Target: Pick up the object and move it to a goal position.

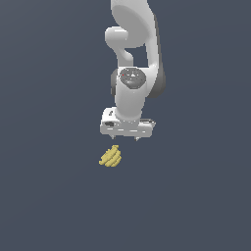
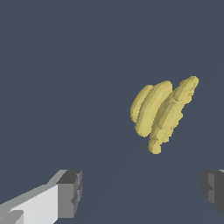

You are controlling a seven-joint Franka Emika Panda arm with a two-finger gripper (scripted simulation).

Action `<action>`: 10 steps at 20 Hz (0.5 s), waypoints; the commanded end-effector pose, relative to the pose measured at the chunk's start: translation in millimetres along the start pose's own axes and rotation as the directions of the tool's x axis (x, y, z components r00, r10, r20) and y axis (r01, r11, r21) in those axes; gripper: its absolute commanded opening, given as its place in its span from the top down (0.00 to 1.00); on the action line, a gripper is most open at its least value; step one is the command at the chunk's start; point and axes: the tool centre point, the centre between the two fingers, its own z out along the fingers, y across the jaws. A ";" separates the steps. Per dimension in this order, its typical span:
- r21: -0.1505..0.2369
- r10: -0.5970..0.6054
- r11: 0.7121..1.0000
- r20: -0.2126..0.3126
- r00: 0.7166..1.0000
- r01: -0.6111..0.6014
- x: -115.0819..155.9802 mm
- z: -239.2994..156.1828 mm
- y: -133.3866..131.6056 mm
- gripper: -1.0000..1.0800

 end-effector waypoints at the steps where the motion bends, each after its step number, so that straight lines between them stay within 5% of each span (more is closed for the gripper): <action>1: -0.037 0.013 0.999 -0.004 1.000 -0.013 0.4 6.2 2.8 0.00; 10: -0.208 0.059 0.976 -0.051 0.997 -0.068 4.1 31.8 15.7 0.00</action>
